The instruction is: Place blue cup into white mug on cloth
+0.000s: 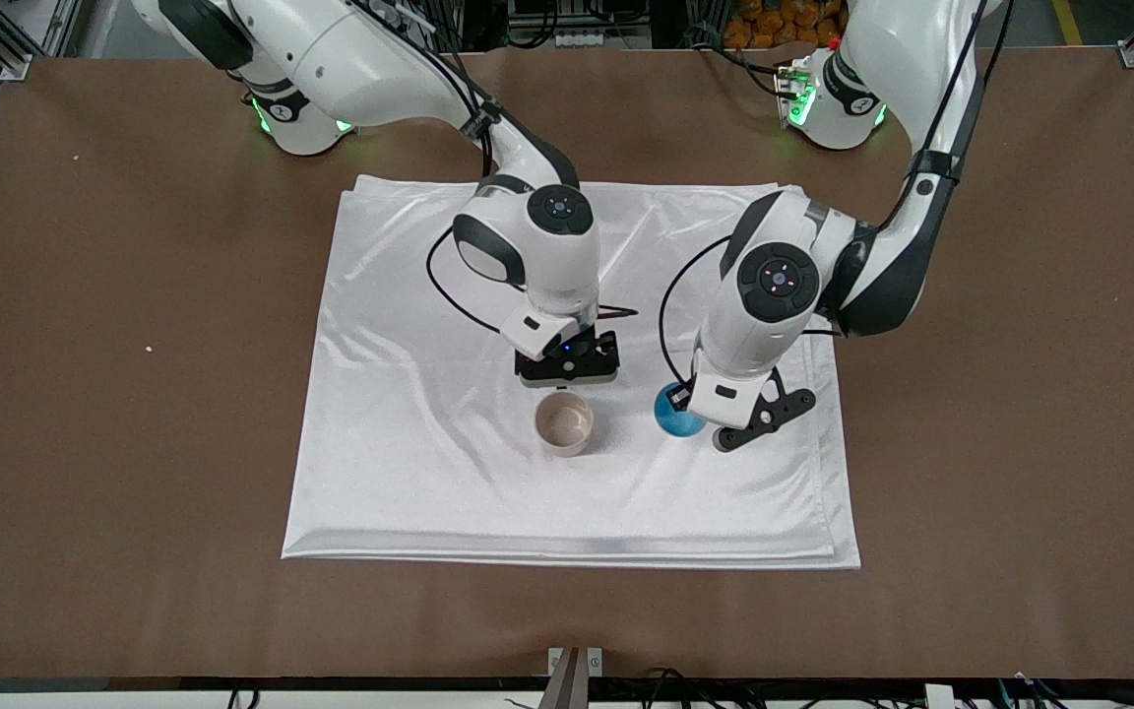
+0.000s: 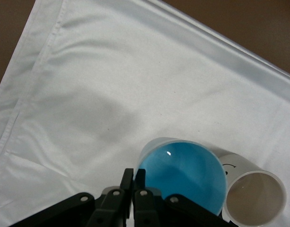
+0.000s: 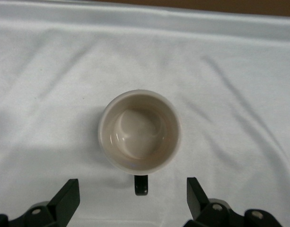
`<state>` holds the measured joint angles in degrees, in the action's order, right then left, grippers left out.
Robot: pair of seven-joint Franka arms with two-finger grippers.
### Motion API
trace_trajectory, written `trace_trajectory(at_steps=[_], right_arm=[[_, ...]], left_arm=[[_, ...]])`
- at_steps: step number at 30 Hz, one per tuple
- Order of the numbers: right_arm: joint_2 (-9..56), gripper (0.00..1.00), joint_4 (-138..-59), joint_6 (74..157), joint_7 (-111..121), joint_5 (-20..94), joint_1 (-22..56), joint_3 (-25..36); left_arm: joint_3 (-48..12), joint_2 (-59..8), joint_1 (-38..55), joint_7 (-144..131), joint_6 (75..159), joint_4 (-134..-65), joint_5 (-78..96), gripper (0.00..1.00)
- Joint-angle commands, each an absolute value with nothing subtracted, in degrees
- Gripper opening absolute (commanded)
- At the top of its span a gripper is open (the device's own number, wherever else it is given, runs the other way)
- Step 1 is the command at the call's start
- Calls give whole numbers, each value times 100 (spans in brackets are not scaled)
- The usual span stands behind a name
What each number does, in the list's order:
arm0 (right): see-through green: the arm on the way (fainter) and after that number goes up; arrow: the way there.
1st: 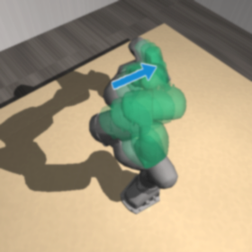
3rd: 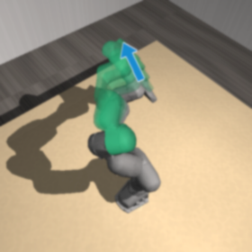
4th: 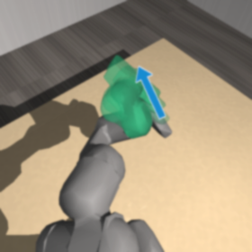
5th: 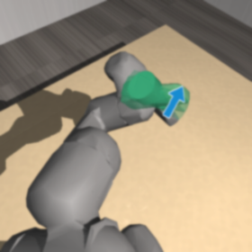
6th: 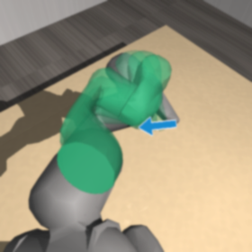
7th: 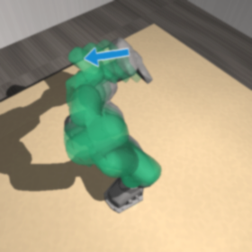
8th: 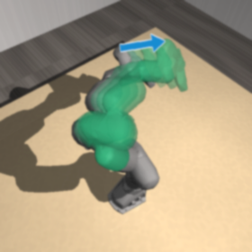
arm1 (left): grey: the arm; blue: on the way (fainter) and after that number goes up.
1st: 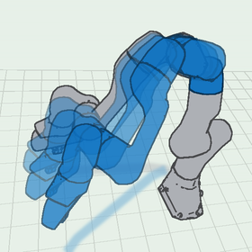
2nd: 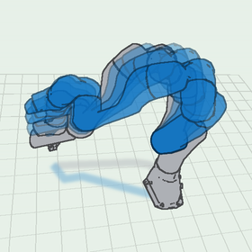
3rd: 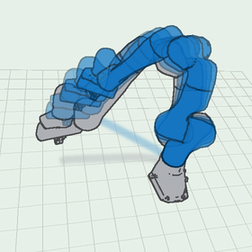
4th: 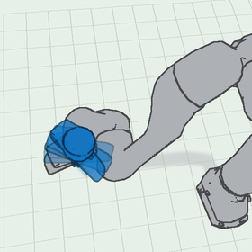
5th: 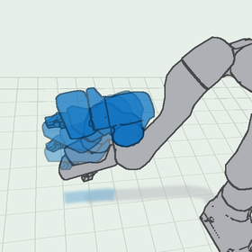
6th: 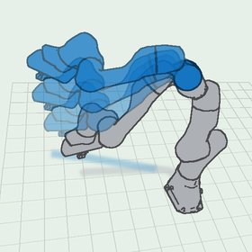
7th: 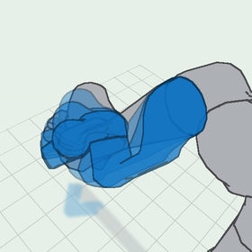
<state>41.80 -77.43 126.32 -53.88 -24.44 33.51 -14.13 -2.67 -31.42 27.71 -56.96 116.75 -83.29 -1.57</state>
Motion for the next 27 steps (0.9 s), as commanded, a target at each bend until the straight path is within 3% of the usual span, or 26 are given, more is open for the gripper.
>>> trace_trajectory(at_steps=[1, 8, 14, 27], right_arm=[[3490, 100, -7963, 12165, -5440, -2286, 2892, -1767], [2603, 100, -8191, 11699, -4862, -1355, 2391, -1767], [1812, 100, -8191, 10680, -3965, -801, 1873, -1749], [783, 100, -8209, 9317, -1970, -677, 748, -1486]], left_arm=[[-202, -3111, 3049, -6038, 11566, -8165, -53, 0], [-193, -3199, 3269, -6398, 11637, -8007, -53, 0], [-202, -3270, 3524, -6600, 11856, -7972, -53, 0], [-193, -3603, 3946, -6802, 12427, -7972, -62, 0]])
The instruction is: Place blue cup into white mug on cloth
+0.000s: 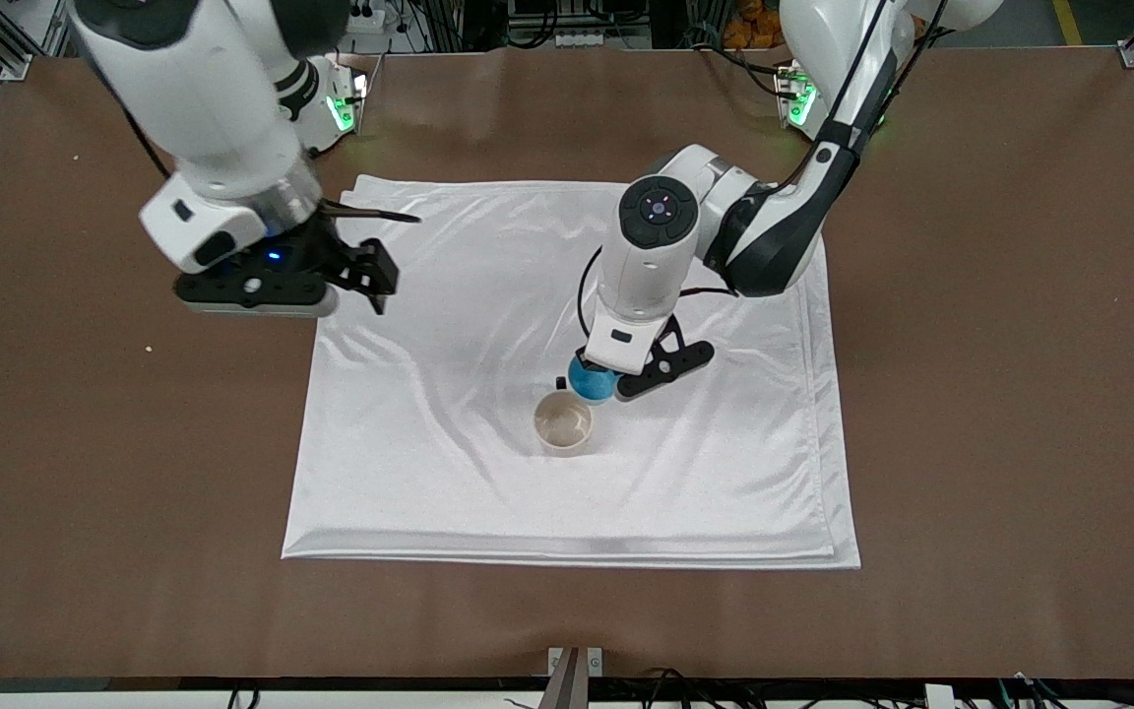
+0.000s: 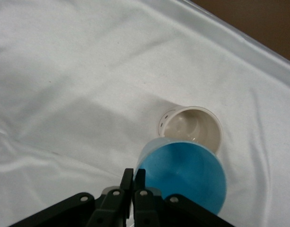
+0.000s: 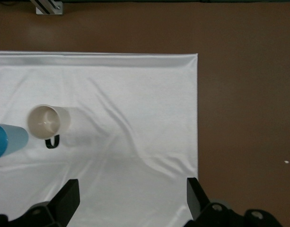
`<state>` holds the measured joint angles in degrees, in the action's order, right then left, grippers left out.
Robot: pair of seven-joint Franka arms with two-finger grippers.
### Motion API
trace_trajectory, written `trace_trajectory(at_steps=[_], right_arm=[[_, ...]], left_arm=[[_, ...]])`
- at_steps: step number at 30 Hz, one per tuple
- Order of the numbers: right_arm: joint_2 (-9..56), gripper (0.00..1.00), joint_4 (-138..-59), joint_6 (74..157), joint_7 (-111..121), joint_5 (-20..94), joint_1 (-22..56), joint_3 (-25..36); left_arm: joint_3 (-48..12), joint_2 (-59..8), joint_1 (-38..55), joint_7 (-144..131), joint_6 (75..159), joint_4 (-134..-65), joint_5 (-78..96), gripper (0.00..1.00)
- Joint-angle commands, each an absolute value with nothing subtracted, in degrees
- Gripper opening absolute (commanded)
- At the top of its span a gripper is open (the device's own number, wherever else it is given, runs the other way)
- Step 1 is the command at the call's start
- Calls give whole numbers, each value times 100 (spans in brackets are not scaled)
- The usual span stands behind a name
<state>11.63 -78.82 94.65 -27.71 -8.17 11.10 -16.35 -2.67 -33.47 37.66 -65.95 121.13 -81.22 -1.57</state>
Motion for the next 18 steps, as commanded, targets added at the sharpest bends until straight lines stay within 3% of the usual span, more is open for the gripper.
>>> trace_trajectory(at_steps=[1, 11, 18], right_arm=[[730, 100, -8209, 9308, -1821, -651, 721, -1390], [448, 100, -8429, 9158, -581, 141, 185, -633], [396, 100, -8587, 9228, -378, 132, -105, -580]], left_arm=[[-185, -3630, 3964, -6838, 12506, -7972, -70, 0], [-149, -3858, 4060, -6979, 12964, -7972, -97, 0], [-132, -3902, 4061, -6979, 12981, -7972, -105, 0]])
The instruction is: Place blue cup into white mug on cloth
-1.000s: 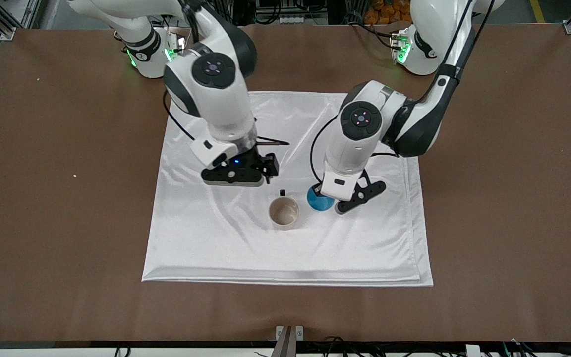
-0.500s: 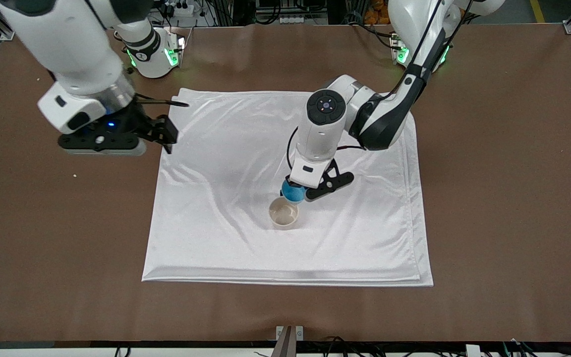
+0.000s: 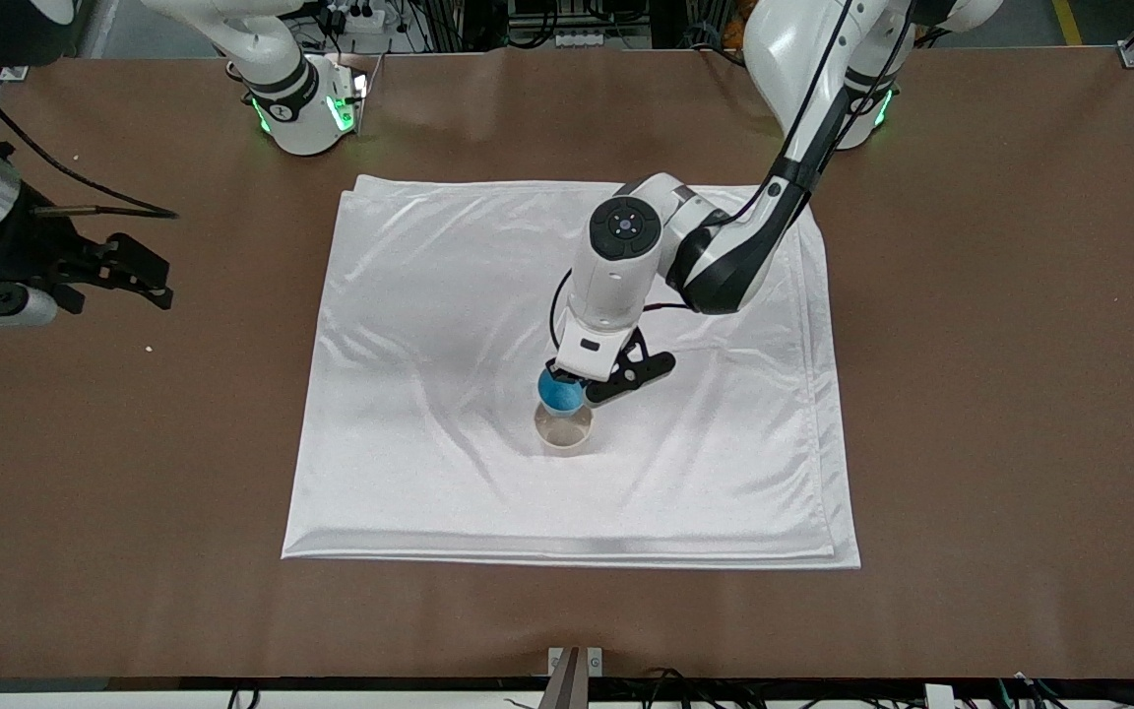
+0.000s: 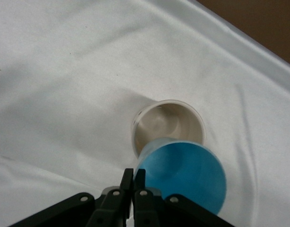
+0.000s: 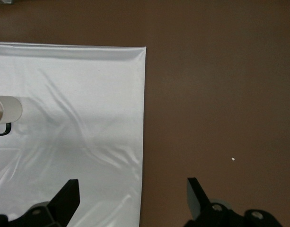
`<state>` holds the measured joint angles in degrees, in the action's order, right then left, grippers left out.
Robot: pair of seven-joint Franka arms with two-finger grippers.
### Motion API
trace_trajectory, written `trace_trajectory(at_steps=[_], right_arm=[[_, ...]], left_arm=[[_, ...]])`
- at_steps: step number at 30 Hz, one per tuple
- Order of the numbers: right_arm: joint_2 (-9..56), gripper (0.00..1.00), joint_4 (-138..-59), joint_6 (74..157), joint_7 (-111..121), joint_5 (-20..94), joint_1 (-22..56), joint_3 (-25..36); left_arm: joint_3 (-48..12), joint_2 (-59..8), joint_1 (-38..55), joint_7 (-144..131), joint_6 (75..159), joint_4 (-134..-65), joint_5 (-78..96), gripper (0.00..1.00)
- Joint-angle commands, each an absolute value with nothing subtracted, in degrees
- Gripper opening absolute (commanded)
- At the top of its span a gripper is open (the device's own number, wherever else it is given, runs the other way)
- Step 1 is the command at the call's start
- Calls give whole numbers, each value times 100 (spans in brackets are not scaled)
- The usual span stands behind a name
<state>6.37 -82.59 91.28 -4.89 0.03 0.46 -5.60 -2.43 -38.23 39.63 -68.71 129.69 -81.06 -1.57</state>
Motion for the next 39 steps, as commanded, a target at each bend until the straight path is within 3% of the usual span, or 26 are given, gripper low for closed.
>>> trace_trajectory(at_steps=[1, 17, 39], right_arm=[[387, 100, -8604, 9237, -378, 141, -123, -580], [220, 100, -9193, 9607, -369, 70, -141, -439], [229, 100, -9246, 9817, 26, 62, 211, -53]], left_arm=[[-132, -3902, 4061, -6979, 12990, -7972, -105, 0], [9, -3920, 4061, -6987, 13096, -7919, -105, 0], [62, -4096, 4157, -7005, 13368, -7937, -123, 0]])
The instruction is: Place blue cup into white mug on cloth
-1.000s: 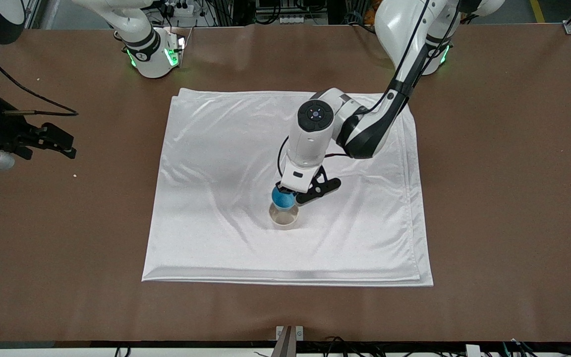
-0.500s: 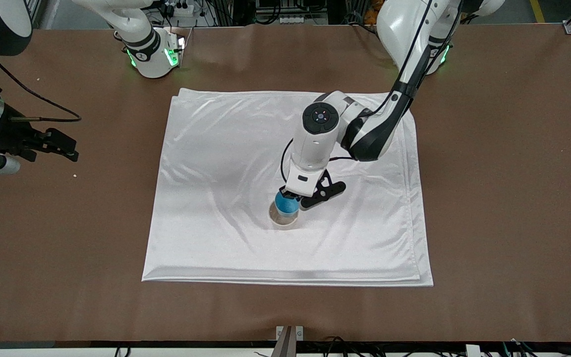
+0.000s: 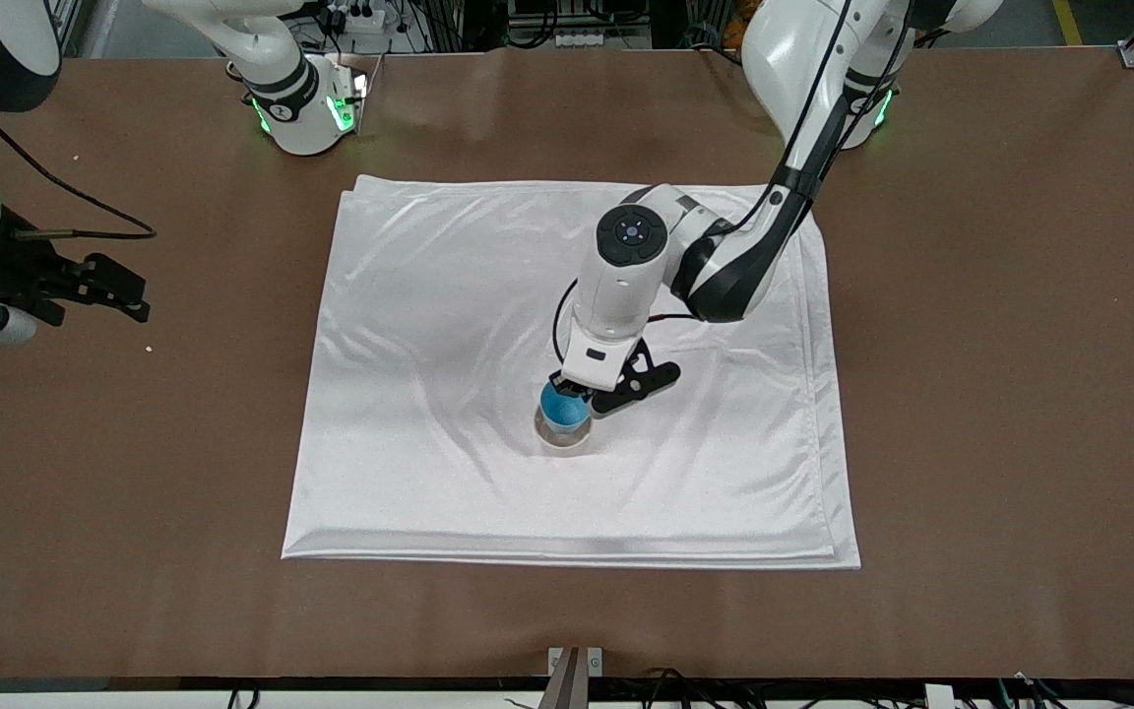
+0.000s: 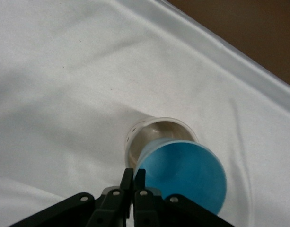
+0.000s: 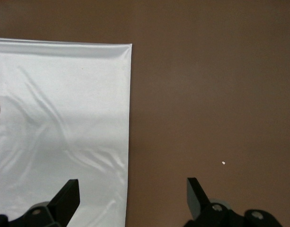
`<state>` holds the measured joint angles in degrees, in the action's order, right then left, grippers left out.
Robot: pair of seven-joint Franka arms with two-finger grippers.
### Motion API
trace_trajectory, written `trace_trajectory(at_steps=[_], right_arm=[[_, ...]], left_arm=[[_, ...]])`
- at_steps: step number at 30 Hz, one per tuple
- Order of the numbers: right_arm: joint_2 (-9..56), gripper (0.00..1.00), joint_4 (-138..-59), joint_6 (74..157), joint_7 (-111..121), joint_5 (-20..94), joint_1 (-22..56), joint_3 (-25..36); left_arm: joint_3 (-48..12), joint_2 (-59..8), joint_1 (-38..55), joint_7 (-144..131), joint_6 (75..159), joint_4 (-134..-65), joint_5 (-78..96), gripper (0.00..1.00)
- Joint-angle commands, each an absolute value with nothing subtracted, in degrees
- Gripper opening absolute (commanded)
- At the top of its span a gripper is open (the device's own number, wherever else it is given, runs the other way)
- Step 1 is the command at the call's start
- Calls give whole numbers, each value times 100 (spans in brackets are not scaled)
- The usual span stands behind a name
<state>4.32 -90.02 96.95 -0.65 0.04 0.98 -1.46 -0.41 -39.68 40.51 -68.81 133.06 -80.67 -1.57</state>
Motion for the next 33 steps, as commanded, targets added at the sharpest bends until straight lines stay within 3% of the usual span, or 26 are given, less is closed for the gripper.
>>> trace_trajectory(at_steps=[1, 9, 10, 11, 14, 15, 33], right_arm=[[229, 100, -9246, 9826, 26, 62, 211, -53], [202, 100, -9378, 9923, 26, 62, 202, -44], [202, 100, -9378, 9923, 26, 62, 202, -35], [211, 100, -9378, 9923, 26, 62, 202, -18], [220, 100, -9369, 9914, 26, 70, 202, -9], [211, 100, -9369, 9914, 26, 62, 202, -9], [272, 100, -9229, 9861, 18, -35, 185, -9]], left_arm=[[62, -4113, 4157, -7005, 13368, -7937, -123, 0], [62, -4210, 4157, -7005, 13412, -7937, -193, 0], [62, -4210, 4157, -7005, 13412, -7937, -185, 8], [62, -4210, 4157, -6996, 13421, -7937, -185, 23], [62, -4210, 4148, -6996, 13421, -7945, -193, 88], [70, -4219, 4157, -6996, 13421, -7937, -211, 100], [263, -4131, 4148, -6952, 13395, -7963, -368, 100]])
